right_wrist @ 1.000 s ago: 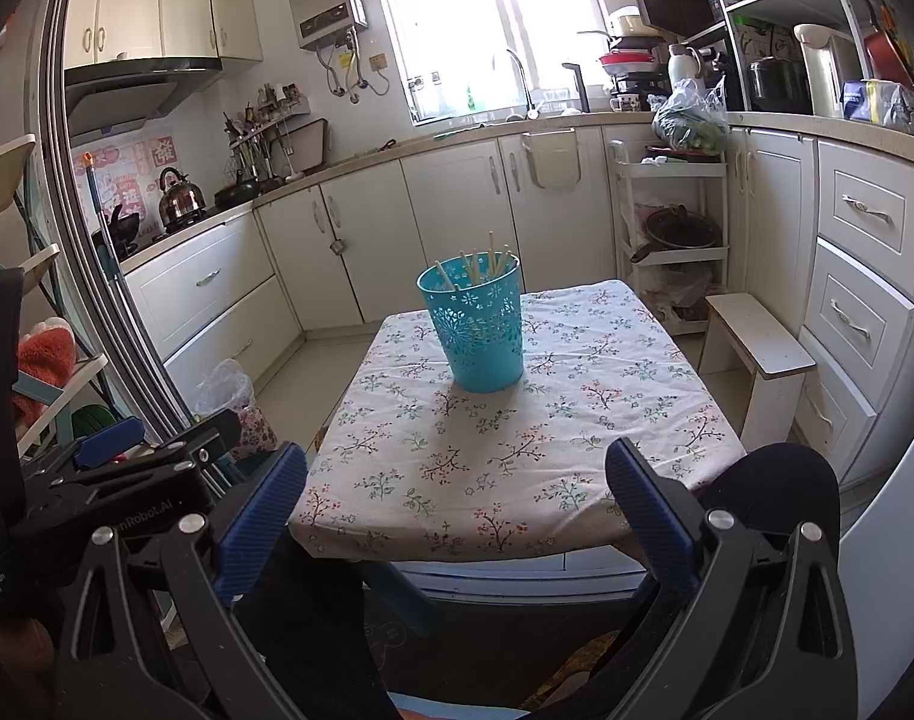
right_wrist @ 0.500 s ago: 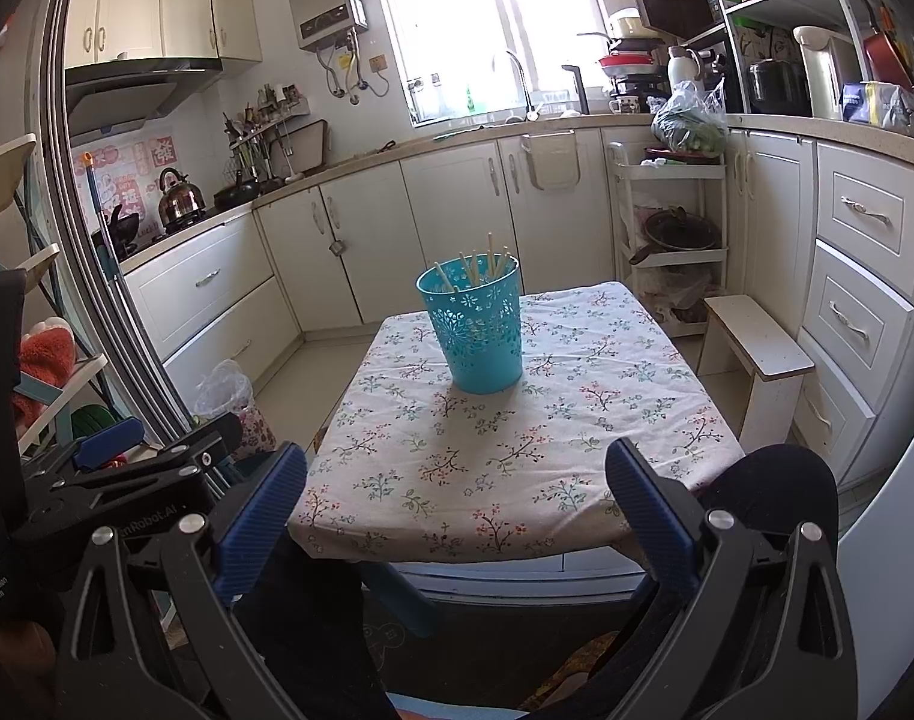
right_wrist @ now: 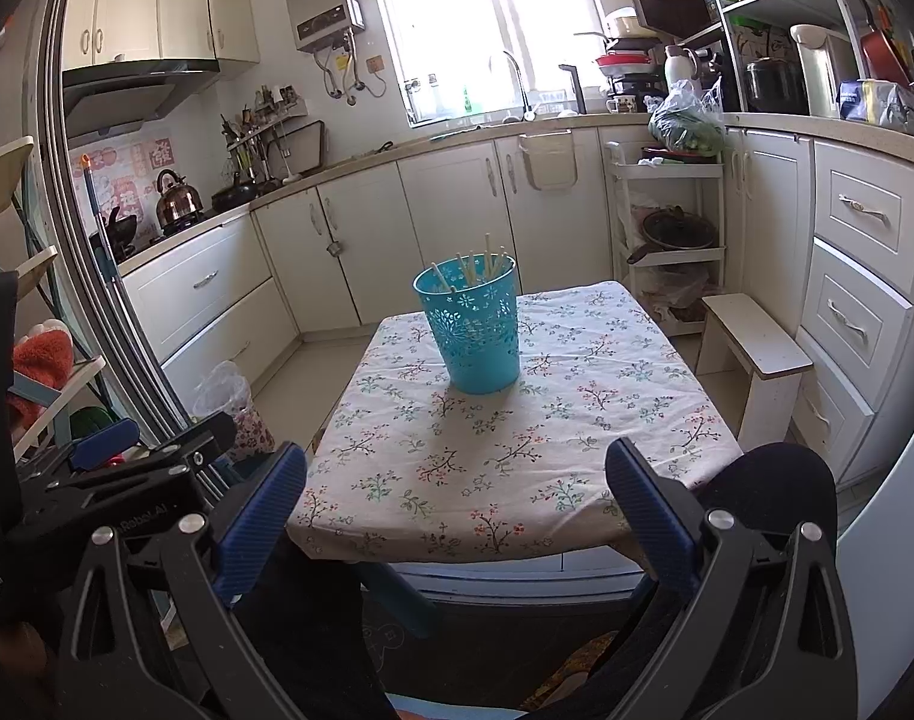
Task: Organize utensils
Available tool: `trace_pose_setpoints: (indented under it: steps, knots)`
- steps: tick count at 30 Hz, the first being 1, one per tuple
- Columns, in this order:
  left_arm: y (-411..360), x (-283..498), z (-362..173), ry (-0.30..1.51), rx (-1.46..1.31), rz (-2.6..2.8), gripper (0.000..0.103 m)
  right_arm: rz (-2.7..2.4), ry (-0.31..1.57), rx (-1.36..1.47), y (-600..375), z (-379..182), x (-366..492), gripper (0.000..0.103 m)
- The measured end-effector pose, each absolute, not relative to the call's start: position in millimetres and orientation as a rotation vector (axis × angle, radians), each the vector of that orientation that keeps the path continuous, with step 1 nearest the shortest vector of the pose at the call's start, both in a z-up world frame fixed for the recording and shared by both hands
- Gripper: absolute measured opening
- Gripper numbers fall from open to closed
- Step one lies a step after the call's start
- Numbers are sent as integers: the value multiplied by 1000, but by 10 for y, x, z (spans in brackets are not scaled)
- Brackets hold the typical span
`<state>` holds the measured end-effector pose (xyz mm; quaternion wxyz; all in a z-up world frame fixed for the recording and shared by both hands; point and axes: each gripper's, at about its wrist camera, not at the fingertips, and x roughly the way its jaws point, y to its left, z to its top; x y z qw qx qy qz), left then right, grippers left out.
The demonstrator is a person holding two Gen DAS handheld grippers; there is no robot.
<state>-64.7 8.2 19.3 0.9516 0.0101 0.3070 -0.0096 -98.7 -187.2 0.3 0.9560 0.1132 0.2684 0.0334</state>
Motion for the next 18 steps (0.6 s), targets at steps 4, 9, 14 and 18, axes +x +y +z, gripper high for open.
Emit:
trace_pose_setpoints:
  steps: [4,9,14,18]
  knots:
    - [80,-642,187,629,24,-18,95,70,544,228,-1868,0,-989,96]
    - [66,-667,193,615,31,-20,95,69,545,229,-1873,0,-988,96]
    - [62,-678,192,614,43,-20,95,70,544,228,-1872,-1,-990,96]
    - [68,-685,195,613,44,-10,95,70,544,228,-1876,-2,-990,96]
